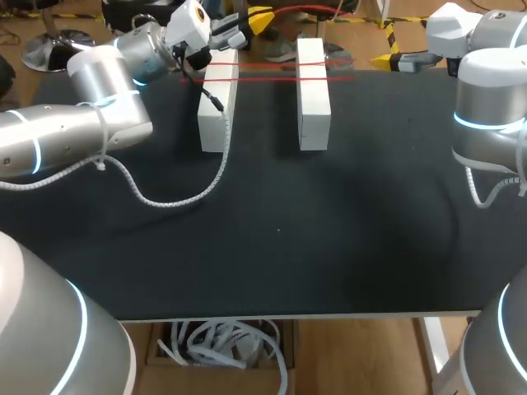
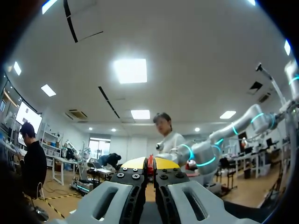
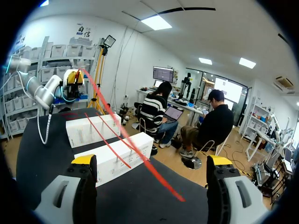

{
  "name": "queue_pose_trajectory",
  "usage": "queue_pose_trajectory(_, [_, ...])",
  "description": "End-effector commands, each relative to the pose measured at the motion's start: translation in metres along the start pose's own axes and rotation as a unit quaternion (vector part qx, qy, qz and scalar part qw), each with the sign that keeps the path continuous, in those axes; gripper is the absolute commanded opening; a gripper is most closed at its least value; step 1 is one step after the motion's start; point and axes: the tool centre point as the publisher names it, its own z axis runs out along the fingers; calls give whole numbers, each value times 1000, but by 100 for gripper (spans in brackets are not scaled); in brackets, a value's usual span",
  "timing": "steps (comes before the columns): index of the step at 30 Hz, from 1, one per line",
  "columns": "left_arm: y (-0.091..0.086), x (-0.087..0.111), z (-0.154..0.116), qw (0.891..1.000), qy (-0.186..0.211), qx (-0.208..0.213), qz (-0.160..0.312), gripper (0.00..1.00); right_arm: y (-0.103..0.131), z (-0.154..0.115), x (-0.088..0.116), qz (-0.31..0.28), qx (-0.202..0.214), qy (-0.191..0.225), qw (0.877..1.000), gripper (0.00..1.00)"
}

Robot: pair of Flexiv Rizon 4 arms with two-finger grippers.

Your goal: Grab the tape and strap the tape.

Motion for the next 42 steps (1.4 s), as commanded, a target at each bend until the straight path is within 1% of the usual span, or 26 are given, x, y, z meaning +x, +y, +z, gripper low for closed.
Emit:
queue_pose_trajectory(1, [2,-6,1,1000,14,2,-4,0,0,-1,0,0,-1,0,1000,100])
queue_pose_trajectory(6, [3,-3,4,999,34,3,-11,0,0,-1,0,0,-1,0,1000,100])
queue_pose_trajectory(10, [4,-2,5,999,41,3,-14,0,0,-1,0,0,-1,0,1000,100])
queue_pose_trajectory(22, [3,0,5,999,46,-6,-10,0,0,-1,0,0,-1,0,1000,100])
queue_pose_trajectory(30, [4,2,5,999,45,11,-13,0,0,-1,0,0,-1,0,1000,100])
queue_pose_trajectory(42, [5,6,5,998,53,13,-9,0,0,-1,0,0,-1,0,1000,100])
